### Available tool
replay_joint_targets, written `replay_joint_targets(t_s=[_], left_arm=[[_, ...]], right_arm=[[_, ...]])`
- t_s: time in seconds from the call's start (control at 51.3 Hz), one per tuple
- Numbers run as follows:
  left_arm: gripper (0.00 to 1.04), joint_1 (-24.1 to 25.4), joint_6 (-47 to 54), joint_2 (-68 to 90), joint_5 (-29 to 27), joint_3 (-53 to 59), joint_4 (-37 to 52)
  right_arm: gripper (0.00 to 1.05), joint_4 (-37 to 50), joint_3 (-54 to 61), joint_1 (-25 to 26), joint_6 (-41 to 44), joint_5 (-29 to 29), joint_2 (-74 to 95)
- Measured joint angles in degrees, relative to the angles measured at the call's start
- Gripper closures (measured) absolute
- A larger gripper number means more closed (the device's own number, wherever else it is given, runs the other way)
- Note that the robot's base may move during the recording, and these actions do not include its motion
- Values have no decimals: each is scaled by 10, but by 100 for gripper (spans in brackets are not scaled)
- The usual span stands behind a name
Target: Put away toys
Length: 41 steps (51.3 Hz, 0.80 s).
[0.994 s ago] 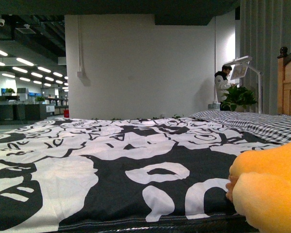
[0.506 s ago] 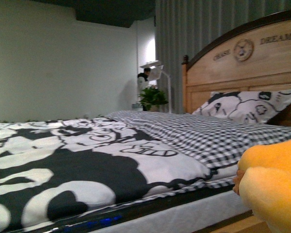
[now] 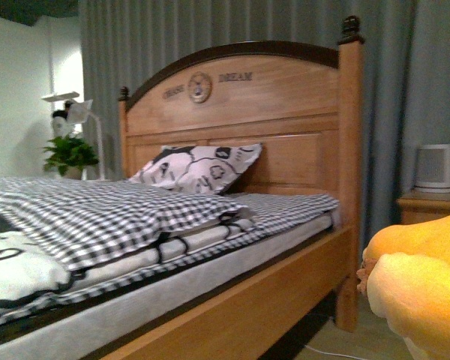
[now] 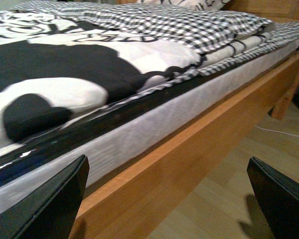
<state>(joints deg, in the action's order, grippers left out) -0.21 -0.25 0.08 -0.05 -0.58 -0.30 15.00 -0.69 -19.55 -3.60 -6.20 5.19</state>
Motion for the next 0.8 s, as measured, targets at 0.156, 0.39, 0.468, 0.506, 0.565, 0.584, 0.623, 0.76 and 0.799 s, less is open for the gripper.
replay_joint_targets(t_s=[0.156, 0.39, 0.468, 0.506, 0.565, 0.584, 0.623, 0.76, 0.799], left_arm=[[6, 0, 0, 0, 0, 0, 0], [6, 0, 0, 0, 0, 0, 0], [6, 0, 0, 0, 0, 0, 0], [6, 0, 0, 0, 1, 0, 0], [6, 0, 0, 0, 0, 0, 0], [6, 0, 0, 0, 0, 0, 0], [6, 0, 0, 0, 0, 0, 0], [6, 0, 0, 0, 1, 0, 0], [6, 0, 0, 0, 3, 0, 0]], right_arm=[[97, 0, 0, 0, 0, 0, 0], [97, 0, 0, 0, 0, 0, 0], [97, 0, 0, 0, 0, 0, 0], [97, 0, 0, 0, 0, 0, 0], [97, 0, 0, 0, 0, 0, 0], [97, 0, 0, 0, 0, 0, 0], [97, 0, 0, 0, 0, 0, 0], [97, 0, 0, 0, 0, -1, 0], [97, 0, 0, 1, 0, -4, 0]])
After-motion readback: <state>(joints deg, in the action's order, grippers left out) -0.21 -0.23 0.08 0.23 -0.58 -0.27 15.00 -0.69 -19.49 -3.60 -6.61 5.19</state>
